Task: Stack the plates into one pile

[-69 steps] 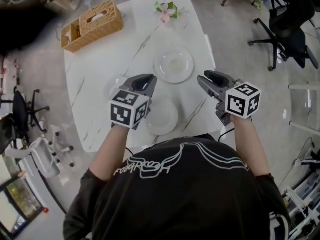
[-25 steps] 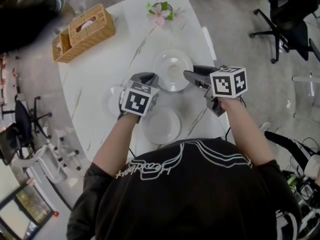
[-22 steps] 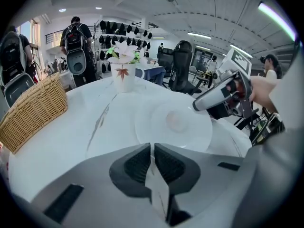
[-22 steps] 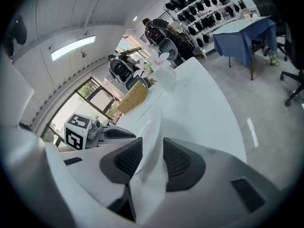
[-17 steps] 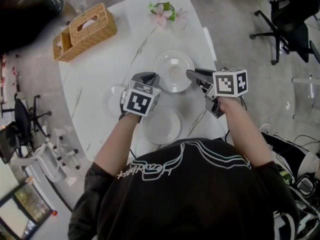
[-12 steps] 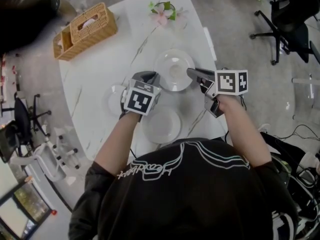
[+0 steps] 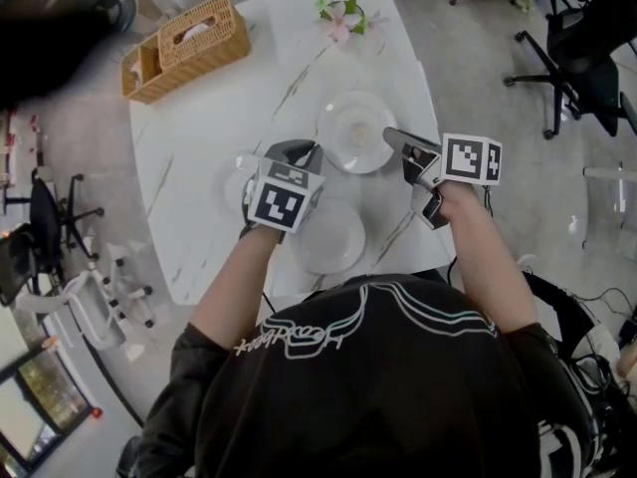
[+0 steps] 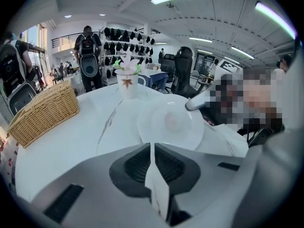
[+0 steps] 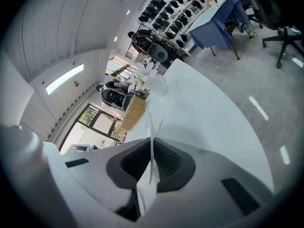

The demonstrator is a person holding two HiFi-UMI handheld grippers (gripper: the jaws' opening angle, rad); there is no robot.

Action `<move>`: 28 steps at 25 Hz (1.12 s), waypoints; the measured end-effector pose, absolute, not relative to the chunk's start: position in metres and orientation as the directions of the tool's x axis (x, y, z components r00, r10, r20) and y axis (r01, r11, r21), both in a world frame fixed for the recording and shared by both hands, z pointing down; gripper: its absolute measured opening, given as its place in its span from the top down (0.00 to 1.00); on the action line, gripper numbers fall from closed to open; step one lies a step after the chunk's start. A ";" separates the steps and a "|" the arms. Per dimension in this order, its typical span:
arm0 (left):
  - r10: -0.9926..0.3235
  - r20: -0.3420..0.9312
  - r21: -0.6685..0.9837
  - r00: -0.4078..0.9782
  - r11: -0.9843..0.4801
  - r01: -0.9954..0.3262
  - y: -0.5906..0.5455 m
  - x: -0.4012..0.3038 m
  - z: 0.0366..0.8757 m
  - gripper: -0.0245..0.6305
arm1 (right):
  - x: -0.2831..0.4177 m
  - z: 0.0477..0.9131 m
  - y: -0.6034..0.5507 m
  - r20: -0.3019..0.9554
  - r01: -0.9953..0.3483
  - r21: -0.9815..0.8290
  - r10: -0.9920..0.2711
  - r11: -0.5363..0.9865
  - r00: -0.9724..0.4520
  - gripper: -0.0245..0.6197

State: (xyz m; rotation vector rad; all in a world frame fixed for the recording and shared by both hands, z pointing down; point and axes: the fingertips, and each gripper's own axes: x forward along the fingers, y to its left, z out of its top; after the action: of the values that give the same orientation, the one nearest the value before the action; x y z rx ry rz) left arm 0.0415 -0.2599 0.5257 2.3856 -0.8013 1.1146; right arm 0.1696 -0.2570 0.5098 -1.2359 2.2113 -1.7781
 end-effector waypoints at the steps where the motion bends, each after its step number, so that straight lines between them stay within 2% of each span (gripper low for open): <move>1: -0.341 0.780 0.102 0.525 -0.759 -0.644 -0.258 0.038 0.520 0.89 | 0.169 0.507 -0.257 0.420 -0.540 -0.841 -0.602 0.022 -0.679 0.90; 12: -0.473 0.649 0.161 0.596 -0.680 -0.715 -0.200 -0.017 0.456 0.89 | 0.138 0.459 -0.212 0.344 -0.510 -0.854 -0.626 0.101 -0.700 0.90; 16: -0.513 0.608 0.180 0.606 -0.654 -0.735 -0.174 -0.037 0.442 0.89 | 0.128 0.449 -0.185 0.356 -0.524 -0.846 -0.625 0.101 -0.695 0.90; 28: -0.534 0.590 0.239 0.606 -0.601 -0.763 -0.095 -0.080 0.446 0.89 | 0.080 0.446 -0.115 0.322 -0.490 -0.856 -0.573 0.164 -0.754 0.90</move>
State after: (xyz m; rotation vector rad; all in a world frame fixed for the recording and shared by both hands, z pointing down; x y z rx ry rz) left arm -0.0799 -0.0948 0.4458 2.3594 -1.0275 0.6466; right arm 0.0795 -0.1147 0.4461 -1.0705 2.3374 -1.6702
